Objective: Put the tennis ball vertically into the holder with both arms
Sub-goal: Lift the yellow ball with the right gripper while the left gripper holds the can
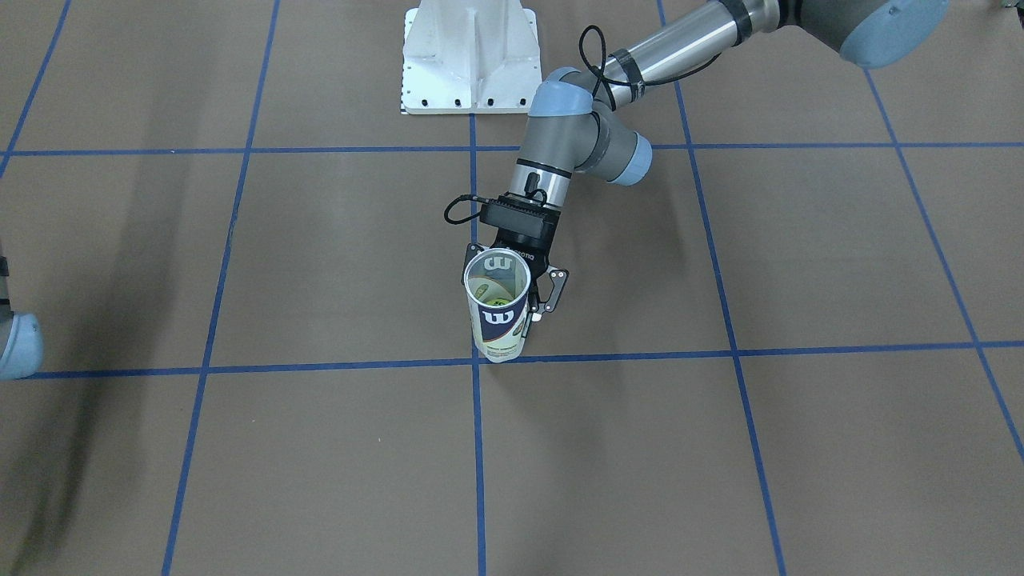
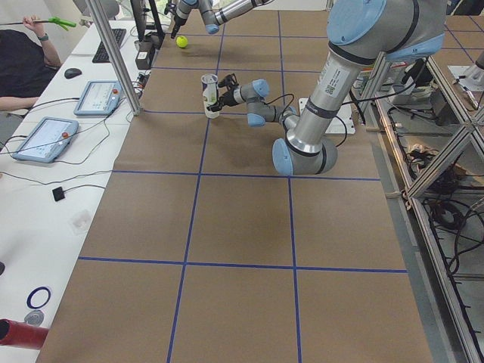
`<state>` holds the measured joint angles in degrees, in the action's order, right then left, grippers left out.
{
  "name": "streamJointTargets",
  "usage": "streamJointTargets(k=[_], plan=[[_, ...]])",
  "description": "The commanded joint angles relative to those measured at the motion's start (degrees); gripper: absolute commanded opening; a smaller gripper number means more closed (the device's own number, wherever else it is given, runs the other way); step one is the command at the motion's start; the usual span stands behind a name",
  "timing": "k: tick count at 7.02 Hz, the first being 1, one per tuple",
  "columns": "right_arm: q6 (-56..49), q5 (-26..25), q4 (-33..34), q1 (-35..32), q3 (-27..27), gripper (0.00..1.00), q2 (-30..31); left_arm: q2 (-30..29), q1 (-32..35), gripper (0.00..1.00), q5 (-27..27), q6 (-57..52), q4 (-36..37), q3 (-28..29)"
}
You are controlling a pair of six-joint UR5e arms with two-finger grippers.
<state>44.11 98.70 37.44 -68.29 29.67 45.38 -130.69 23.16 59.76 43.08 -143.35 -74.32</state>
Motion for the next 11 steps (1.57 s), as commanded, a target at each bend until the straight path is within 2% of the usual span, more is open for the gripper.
streamJointTargets(k=[1, 11], plan=[[0.01, -0.26, 0.0, 1.14, -0.31, 0.99, 1.2, 0.0, -0.05, 0.77, 0.0, -0.02, 0.0, -0.03], [0.01, -1.84, 0.08, 2.82, -0.84, 0.97, 2.08, 0.09, 0.04, 0.77, 0.0, -0.02, 0.0, -0.12]])
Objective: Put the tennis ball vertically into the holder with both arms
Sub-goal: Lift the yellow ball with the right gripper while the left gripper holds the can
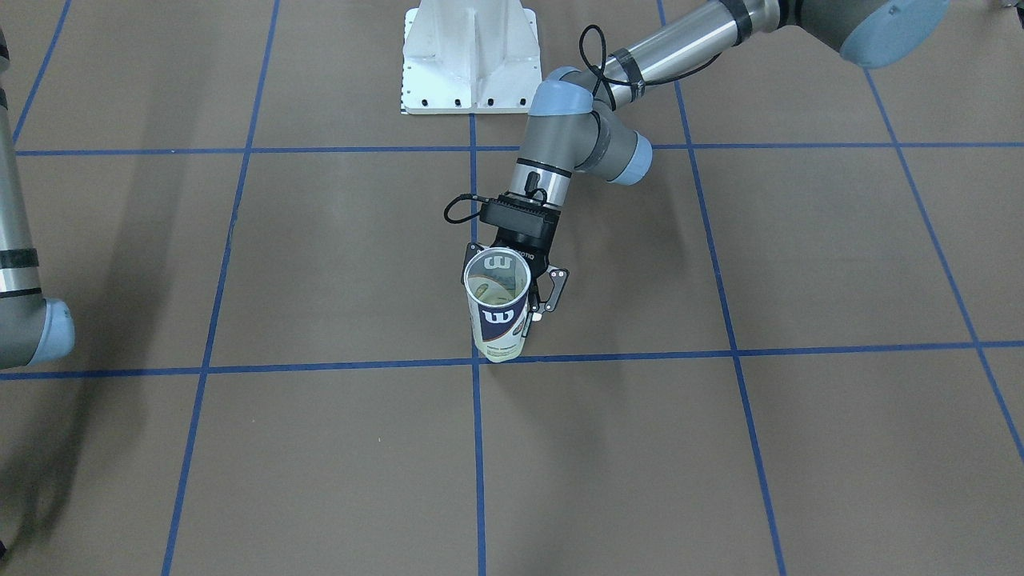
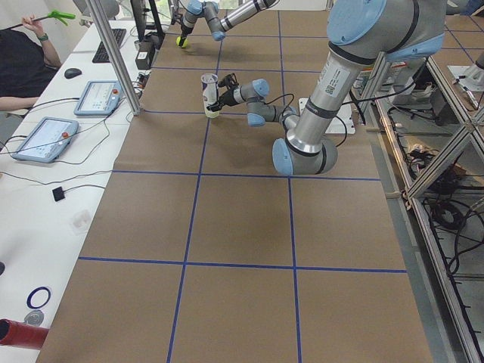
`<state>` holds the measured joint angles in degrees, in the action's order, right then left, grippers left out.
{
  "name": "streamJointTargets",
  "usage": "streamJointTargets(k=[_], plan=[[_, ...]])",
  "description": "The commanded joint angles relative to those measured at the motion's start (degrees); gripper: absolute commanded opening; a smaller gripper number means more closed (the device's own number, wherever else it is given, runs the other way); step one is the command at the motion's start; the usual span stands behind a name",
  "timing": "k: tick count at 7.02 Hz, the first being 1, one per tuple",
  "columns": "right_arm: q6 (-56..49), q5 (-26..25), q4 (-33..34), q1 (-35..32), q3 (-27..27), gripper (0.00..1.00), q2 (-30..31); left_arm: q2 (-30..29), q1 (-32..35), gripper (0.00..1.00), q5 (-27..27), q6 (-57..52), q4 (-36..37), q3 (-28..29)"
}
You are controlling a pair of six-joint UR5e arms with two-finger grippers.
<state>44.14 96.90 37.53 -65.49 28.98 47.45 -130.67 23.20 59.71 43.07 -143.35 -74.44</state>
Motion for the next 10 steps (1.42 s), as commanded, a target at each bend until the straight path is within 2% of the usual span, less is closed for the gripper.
streamJointTargets(k=[1, 2, 3, 4, 5, 6, 7, 8, 9, 10], plan=[[-0.02, -0.05, 0.0, 0.02, -0.15, 0.89, 0.01, -0.02, 0.0, 0.77, -0.03, 0.0, 0.0, 0.0], [-0.02, -0.05, 0.0, 0.02, -0.06, 0.65, 0.1, -0.02, 0.0, 0.77, -0.03, 0.0, 0.0, 0.0], [-0.11, 0.04, 0.0, -0.07, 0.02, 0.17, 0.1, -0.02, 0.0, 0.77, -0.03, 0.0, 0.0, 0.0], [-0.37, 0.39, 0.0, -1.12, 1.33, 0.0, 0.01, -0.02, 0.0, 0.77, -0.03, 0.0, 0.0, -0.09], [-1.42, 4.31, 0.61, -5.04, 6.74, 0.0, 0.19, -0.02, 0.0, 0.77, -0.03, 0.0, 0.0, -0.44], [-5.26, 12.7, 6.53, -9.95, 14.19, 0.0, 1.23, 0.07, 0.0, 0.77, 0.06, 0.0, 0.0, -0.7], [-5.64, 18.87, 21.04, -11.4, 29.32, 0.0, 3.77, 0.16, 0.0, 0.77, -0.03, 0.0, 0.0, -0.7], [-5.47, 22.68, 41.37, -11.24, 46.09, 0.0, 3.79, 0.16, -0.09, 0.77, -0.03, 0.0, 0.0, -0.79], [-5.12, 28.63, 54.97, -10.28, 57.48, 0.0, 3.27, 0.16, -0.09, 0.77, -0.03, 0.0, 0.0, -0.79], [-4.34, 34.26, 63.46, -8.27, 66.12, 0.0, 3.27, 0.16, -0.09, 0.77, -0.03, 0.0, 0.0, -0.79]])
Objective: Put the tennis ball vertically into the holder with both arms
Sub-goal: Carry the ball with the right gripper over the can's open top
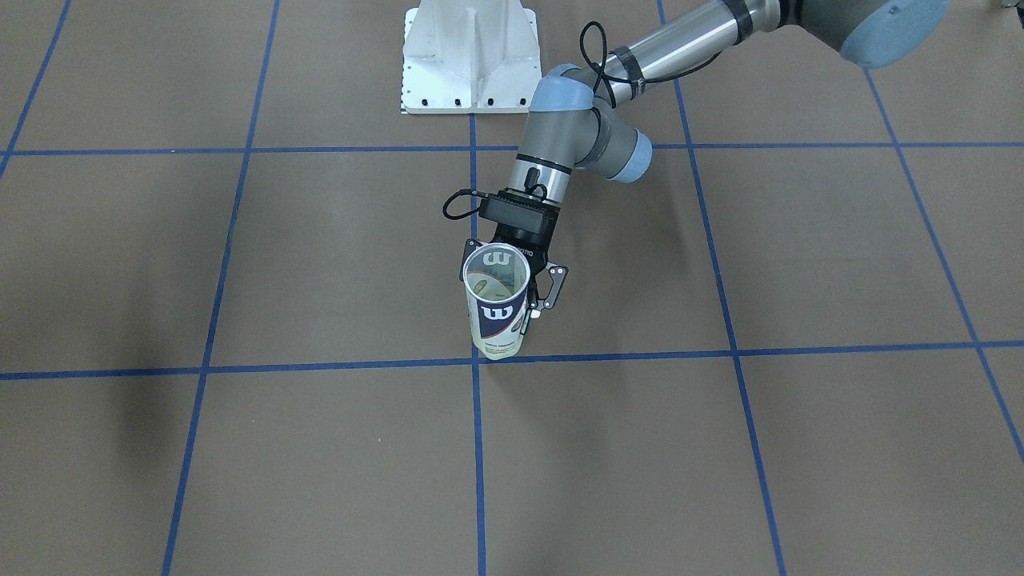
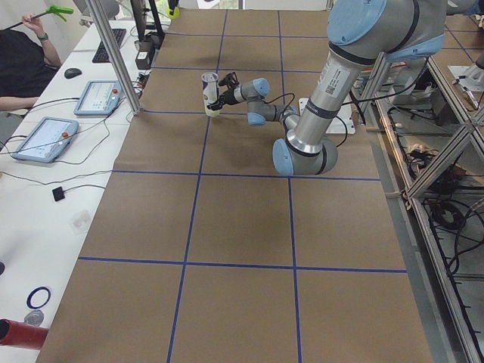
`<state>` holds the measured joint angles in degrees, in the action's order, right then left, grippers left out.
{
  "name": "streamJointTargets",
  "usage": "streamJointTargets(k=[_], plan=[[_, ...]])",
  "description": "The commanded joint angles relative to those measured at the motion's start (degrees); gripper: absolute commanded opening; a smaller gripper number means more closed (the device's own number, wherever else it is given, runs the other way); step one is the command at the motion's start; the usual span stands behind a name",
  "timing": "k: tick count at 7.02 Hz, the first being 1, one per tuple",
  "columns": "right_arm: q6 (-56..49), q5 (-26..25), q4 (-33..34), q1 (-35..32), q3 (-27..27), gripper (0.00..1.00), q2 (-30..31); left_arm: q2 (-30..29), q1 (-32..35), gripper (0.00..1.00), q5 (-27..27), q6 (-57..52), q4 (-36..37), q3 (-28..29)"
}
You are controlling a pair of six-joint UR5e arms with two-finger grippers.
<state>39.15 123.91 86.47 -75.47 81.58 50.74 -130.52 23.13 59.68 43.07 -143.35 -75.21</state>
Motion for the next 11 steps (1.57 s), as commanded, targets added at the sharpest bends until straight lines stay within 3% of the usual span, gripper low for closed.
streamJointTargets(k=[1, 3, 5, 7, 9, 11], plan=[[3.54, 8.53, 18.17, 4.95, 19.08, 0.0, -0.02, 0.09, -0.01, 0.77, -0.09, 0.0, 0.0, -0.02], [13.46, 8.63, 19.87, 14.51, 23.88, 0.0, -2.03, 0.09, -0.36, 0.77, -0.09, 0.0, 0.0, 0.07], [17.01, 6.1, 19.97, 20.95, 23.19, 0.0, -5.9, 0.09, -0.62, 0.77, -0.09, 0.0, 0.0, 0.15], [17.1, 0.05, 19.27, 24.48, 22.31, 0.0, -8.1, 0.18, -0.8, 0.77, -0.09, 0.09, 0.0, 0.33], [17.45, 0.02, 17.69, 24.4, 16.1, 0.0, -14.84, 0.1, -1.59, 0.77, -0.09, 0.17, 0.0, 0.51], [21.57, 0.02, 9.1, 24.66, 8.63, 0.0, -18.38, 0.18, -2.91, 0.77, -0.18, 0.35, 0.0, 0.77]])
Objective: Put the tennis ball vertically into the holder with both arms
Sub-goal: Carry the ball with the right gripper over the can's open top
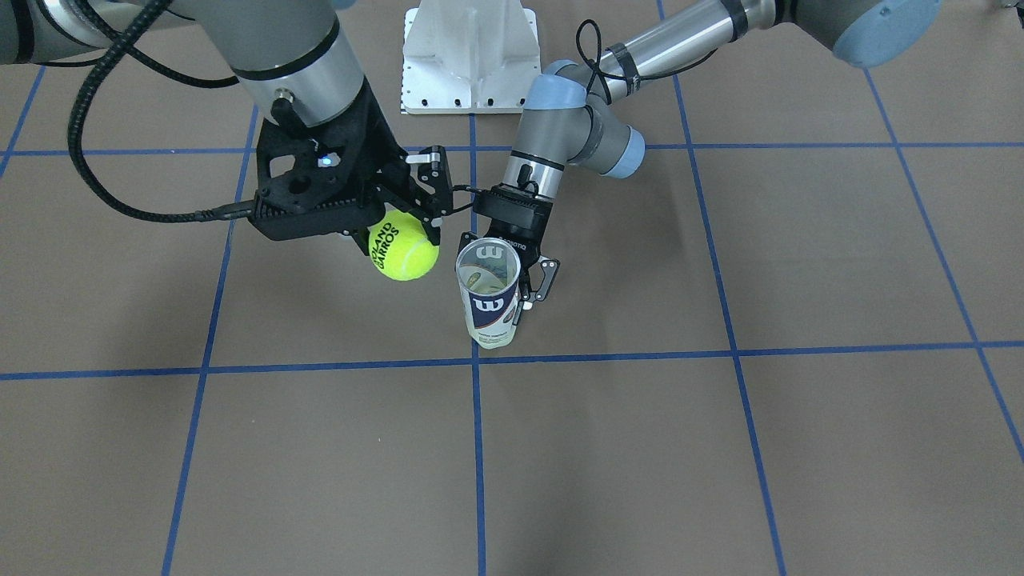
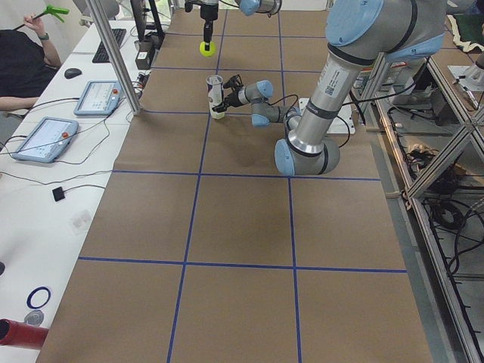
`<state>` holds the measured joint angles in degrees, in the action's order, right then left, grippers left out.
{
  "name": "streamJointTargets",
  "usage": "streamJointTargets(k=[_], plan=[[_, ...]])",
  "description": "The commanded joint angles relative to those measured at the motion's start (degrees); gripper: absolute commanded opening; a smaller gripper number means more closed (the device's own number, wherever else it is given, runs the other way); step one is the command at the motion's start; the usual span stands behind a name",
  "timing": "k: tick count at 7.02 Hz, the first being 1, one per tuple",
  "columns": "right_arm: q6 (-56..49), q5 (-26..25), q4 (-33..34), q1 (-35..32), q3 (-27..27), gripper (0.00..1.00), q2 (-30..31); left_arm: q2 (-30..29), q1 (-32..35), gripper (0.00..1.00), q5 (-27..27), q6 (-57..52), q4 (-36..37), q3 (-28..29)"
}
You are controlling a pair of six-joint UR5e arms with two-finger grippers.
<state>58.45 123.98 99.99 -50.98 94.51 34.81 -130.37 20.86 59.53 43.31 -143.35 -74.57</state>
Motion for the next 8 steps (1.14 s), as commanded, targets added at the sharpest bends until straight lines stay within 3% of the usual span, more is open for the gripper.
streamJointTargets(k=[1, 8], plan=[[2.37, -0.14, -4.71, 0.62, -7.2, 0.0, -4.73, 0.03, -1.08, 0.77, -0.03, 0.19, 0.09, 0.22], [2.81, -1.99, -4.18, 6.07, -7.5, 0.0, -3.44, -0.06, -1.0, 0.77, -0.03, -0.25, 0.09, 0.13]])
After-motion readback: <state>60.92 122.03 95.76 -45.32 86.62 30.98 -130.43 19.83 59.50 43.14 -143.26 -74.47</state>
